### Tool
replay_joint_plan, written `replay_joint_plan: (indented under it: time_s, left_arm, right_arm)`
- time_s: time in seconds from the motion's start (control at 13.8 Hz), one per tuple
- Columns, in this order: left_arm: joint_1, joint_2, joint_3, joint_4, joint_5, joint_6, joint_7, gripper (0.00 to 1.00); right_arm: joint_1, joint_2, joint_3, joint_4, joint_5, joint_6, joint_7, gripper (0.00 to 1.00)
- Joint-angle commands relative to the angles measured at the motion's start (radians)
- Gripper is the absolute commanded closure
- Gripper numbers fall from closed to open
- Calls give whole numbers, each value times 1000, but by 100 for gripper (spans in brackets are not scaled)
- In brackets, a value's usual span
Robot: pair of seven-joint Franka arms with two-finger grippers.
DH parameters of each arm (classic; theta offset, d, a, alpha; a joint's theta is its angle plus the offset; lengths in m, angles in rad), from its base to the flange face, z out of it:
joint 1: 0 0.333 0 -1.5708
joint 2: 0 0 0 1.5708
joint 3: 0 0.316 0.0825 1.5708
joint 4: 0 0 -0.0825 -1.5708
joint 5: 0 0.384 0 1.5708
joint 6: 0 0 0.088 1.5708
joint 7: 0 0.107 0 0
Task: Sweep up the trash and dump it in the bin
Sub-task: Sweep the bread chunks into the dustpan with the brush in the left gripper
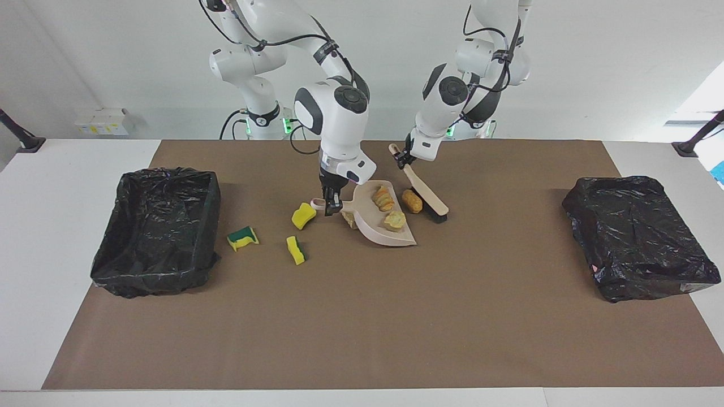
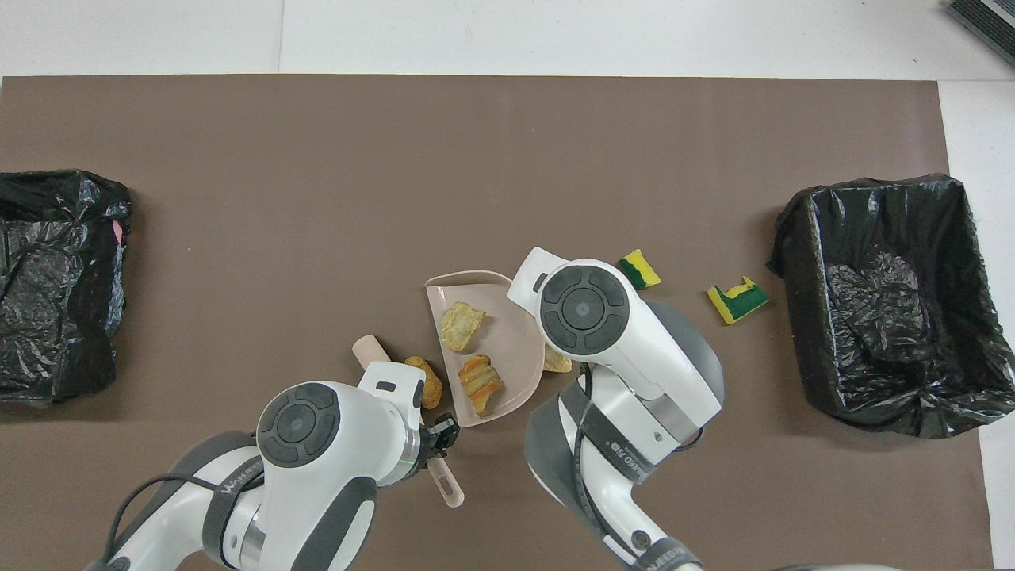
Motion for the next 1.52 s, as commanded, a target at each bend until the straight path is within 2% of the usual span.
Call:
replay_joint_plan:
  time_s: [0.0, 0.29, 0.65, 0.79, 1.01, 1.44]
  left_arm:
    - [-52, 15, 2, 19, -21, 45, 31, 100]
    - [-109, 25, 2, 48, -20, 85, 46, 100]
    - [-107, 49, -24, 99, -10, 57, 40, 100]
    - [-95, 37, -23, 111, 6, -31, 42, 100]
    - [-86, 2, -17, 146, 109, -198, 33, 100]
    - [-66, -159, -23, 109, 226, -389, 92, 100]
  right_arm:
    - [11, 10, 5, -10, 17, 28, -22, 100]
    - [11, 34, 5, -10, 25, 81, 6, 100]
    - [-6, 42, 5, -10, 68, 123, 0, 100]
    - [-11, 47, 5, -6, 69, 135, 9, 100]
    - [-27, 47, 5, 2, 126, 137, -6, 100]
    - [-55, 44, 5, 8, 181, 160, -8, 100]
